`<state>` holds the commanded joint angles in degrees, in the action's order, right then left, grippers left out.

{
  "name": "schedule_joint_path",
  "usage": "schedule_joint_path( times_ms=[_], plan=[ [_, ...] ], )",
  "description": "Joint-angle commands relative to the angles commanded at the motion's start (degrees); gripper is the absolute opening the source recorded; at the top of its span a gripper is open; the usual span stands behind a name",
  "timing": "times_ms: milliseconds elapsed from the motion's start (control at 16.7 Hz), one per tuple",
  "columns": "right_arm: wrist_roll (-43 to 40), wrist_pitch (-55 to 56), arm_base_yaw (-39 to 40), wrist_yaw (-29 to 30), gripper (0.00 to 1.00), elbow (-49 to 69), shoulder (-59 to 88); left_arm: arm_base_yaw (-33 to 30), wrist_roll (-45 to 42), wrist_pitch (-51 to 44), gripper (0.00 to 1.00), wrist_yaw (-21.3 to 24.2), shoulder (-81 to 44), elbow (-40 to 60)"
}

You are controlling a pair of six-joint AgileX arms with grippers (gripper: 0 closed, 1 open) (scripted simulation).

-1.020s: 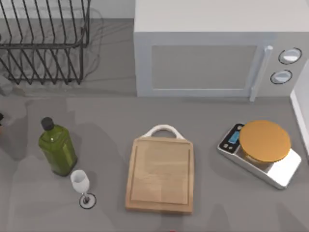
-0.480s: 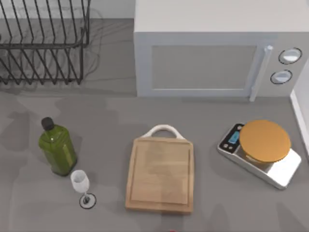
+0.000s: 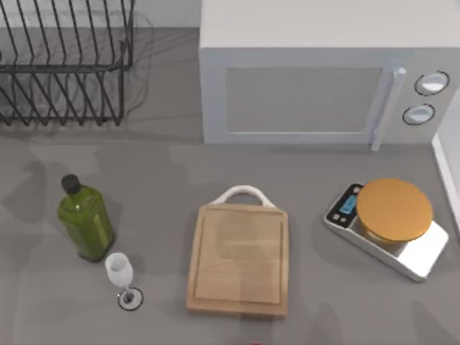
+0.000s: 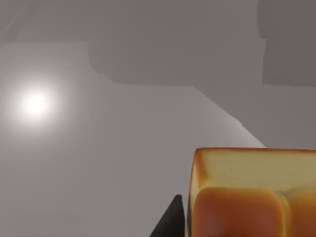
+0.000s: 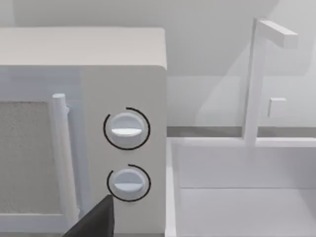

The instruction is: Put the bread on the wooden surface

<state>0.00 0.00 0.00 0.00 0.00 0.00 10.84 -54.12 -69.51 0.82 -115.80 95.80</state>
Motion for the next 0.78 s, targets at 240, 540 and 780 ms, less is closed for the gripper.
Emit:
schedule_joint_path(
  times_ms=[240, 540, 780],
  plan=[
    [0.00, 0.00, 0.00, 0.00, 1.00, 0.00, 0.00, -4.44, -12.87, -0.29, 0.00, -0.14, -1.54, 1.57],
    [0.00, 0.00, 0.00, 0.00, 1.00, 0.00, 0.00, -13.78, -42.23, -0.76, 0.00, -0.39, -4.06, 3.24],
    [0.00, 0.00, 0.00, 0.00, 1.00, 0.00, 0.00, -22.92, -73.97, -1.12, 0.00, -0.38, -6.00, 3.50]
  ],
)
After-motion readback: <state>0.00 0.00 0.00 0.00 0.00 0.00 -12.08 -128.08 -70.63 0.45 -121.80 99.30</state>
